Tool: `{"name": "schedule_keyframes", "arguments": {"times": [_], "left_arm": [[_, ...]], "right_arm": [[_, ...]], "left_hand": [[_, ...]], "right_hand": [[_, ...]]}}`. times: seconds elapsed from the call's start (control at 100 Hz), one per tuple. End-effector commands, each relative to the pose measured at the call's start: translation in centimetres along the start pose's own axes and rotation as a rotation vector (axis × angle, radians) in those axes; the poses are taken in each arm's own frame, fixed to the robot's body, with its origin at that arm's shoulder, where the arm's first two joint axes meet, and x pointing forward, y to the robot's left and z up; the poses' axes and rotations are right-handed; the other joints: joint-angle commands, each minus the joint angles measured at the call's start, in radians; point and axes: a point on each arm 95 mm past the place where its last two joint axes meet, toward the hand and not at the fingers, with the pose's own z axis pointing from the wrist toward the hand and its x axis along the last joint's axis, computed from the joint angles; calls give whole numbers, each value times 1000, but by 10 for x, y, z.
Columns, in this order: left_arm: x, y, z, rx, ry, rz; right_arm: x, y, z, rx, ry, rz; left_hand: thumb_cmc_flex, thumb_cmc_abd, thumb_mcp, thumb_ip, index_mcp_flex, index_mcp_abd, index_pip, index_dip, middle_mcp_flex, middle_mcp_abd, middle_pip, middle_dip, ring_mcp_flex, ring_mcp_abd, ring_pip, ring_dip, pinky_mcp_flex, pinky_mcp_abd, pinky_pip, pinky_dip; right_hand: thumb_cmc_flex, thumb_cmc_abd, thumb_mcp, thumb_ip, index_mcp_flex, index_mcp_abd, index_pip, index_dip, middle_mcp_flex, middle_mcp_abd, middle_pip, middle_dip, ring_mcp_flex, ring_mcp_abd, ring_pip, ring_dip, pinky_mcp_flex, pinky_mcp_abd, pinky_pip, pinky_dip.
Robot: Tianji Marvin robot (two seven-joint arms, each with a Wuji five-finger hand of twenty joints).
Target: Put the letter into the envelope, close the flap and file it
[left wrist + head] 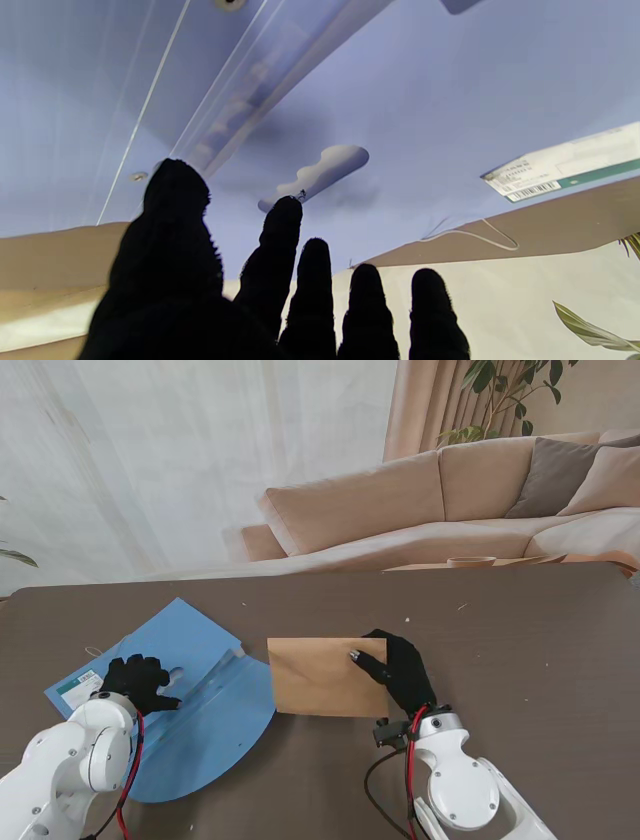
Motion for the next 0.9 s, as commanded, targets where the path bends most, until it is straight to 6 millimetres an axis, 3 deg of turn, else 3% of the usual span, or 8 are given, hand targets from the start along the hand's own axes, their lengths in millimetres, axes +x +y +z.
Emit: {"name": "schedule_keyframes", "arguments": {"times": [0.0, 0.07, 0.19, 0.34, 0.45, 0.63, 0.76, 0.89], "left_arm": [[4, 8, 2, -25, -3, -17], [6, 13, 6, -24, -11, -19], [8, 17, 10, -37, -26, -31], [8, 21, 12, -58, -31, -80], [7, 24, 12, -73, -36, -134], [4, 27, 14, -82, -56, -191], [2, 29, 15, -75, -61, -208], [0, 31, 12, -61, -68, -213]], "right_arm": [[0, -4, -3, 12, -1, 8], [-1, -4, -3, 12, -2, 6], [-1, -4, -3, 10, -2, 7], [-1, -4, -3, 10, -3, 8], [-1, -4, -3, 9, -3, 9], [-1, -4, -3, 10, -3, 9], [-2, -5, -2, 13, -4, 9], [-2, -5, -1, 15, -4, 8]], "left_hand": [[34, 42, -18, 28, 6, 33, -41, -11, -50, -29, -103, -40, -36, -35, -82, -54, -35, -37, -49, -51], [34, 40, -14, 29, -48, 57, -78, -25, -79, -56, -197, -38, -28, -48, -105, -168, -26, -49, -76, -134], [30, 35, -9, 30, -130, 46, -122, -45, -108, -76, -298, -36, -23, -58, -125, -265, -20, -59, -91, -194], [35, 15, -4, 30, -100, 55, -99, -38, -104, -87, -308, -62, -23, -61, -132, -311, -18, -60, -96, -219], [31, 3, 8, 28, -91, 73, -17, 40, -105, -90, -307, -79, -24, -64, -131, -346, -18, -62, -95, -244], [22, -14, 23, 27, -174, 84, 1, 106, -101, -104, -321, -115, -23, -68, -136, -369, -17, -66, -96, -261], [9, -20, 42, 24, -211, 56, -101, 23, -101, -112, -328, -181, -24, -69, -138, -387, -16, -68, -98, -277], [-5, -19, 38, 22, -161, 76, -76, 25, -101, -103, -330, -194, -24, -68, -146, -400, -15, -66, -105, -288]], "right_hand": [[45, -4, 11, 1, 43, -7, 17, -11, 19, 20, -1, -4, 16, 13, 15, 2, -4, 15, 43, -2], [45, -5, 10, 1, 43, -7, 17, -11, 19, 20, -1, -5, 15, 13, 15, 2, -4, 15, 43, -2], [45, -4, 10, 2, 43, -8, 17, -10, 18, 20, 0, -4, 13, 12, 15, 2, -6, 14, 43, -3], [45, -3, 10, 3, 43, -10, 18, -9, 16, 21, 1, -4, 12, 12, 17, 3, -10, 12, 43, -3], [44, -3, 10, 3, 42, -10, 18, -8, 15, 21, 1, -4, 8, 13, 19, 3, -13, 10, 44, -2], [45, -1, 10, 3, 40, -10, 17, -6, 12, 21, 4, -3, 5, 14, 22, 5, -18, 7, 46, -2], [45, -1, 10, 5, 40, -9, 18, -3, 10, 22, 6, -1, 2, 14, 26, 6, -19, 7, 47, -1], [45, 0, 10, 5, 40, -10, 18, -3, 10, 21, 8, -1, 2, 14, 27, 7, -19, 7, 48, -1]]}}
